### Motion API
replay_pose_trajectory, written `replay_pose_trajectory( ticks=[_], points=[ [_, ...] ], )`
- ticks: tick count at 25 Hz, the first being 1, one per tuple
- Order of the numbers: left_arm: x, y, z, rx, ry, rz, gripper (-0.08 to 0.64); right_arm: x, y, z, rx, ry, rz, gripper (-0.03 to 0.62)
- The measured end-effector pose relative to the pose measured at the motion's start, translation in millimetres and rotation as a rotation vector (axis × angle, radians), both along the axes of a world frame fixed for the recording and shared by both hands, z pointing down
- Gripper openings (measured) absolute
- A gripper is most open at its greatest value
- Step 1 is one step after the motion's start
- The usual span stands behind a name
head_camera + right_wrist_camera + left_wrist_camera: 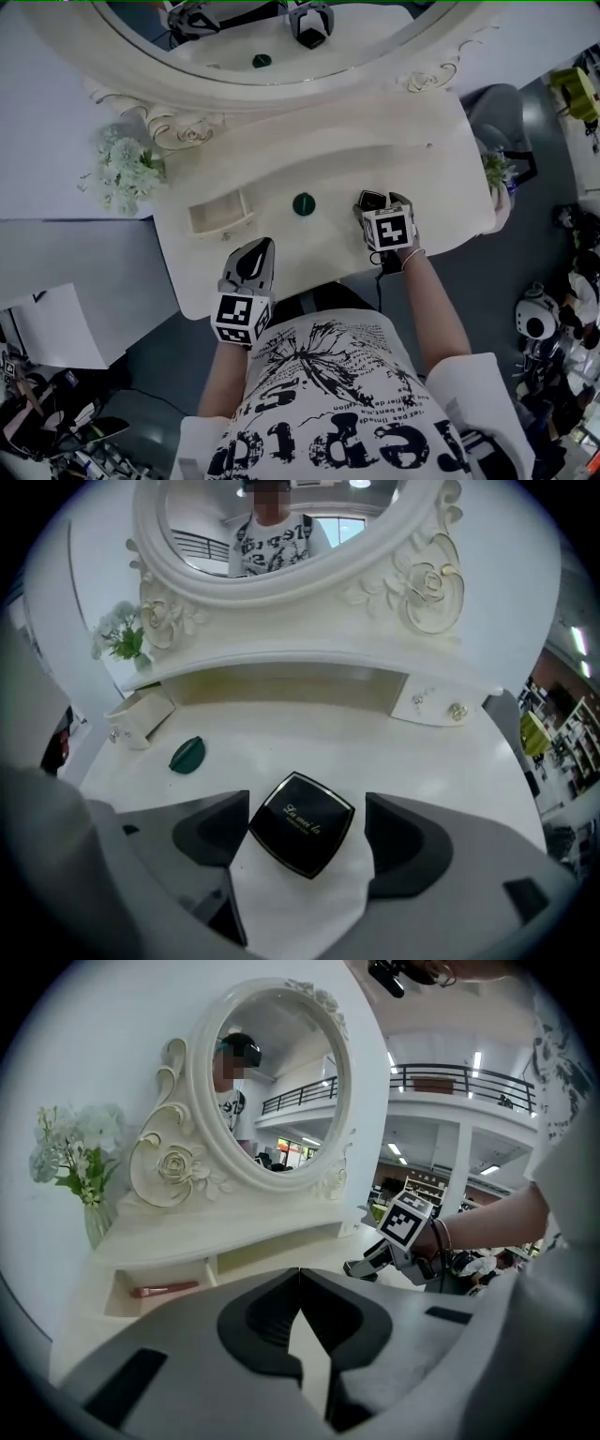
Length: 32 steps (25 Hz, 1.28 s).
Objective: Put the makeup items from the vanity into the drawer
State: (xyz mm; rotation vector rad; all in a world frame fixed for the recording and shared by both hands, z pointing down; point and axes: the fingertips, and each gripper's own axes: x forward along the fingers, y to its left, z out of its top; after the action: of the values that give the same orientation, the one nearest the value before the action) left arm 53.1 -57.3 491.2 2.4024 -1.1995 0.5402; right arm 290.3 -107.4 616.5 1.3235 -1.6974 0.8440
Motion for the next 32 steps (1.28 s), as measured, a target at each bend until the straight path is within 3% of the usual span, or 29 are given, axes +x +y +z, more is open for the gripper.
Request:
replay_pose_trajectory(
  ticks=[5,15,24,32],
  points=[
    [8.0,0.1,2.7,-0.012,-0.005,0.002,0.02,0.7,-1.5,15.5,-0.052,-0.02,0.107,0.374],
    [-3.1,-10.3,3.6,-0.005,-0.006,-0.017,0.021,-1.6,-1.3,20.1,-0.082,-0.009,0.096,0.373],
    [-17.2,-10.5,-3.2,0.022,0.016,-0.047,0.02,-38.6,-13.6,-11.5,-0.01,-0.047,-0.067,0.373],
    [-75.9,-10.5,-17.0,0.064,0.023,-0.163,0.02,-158.0,-39.7,-64.6,0.062,-0.163,-0.299,0.373]
  ],
)
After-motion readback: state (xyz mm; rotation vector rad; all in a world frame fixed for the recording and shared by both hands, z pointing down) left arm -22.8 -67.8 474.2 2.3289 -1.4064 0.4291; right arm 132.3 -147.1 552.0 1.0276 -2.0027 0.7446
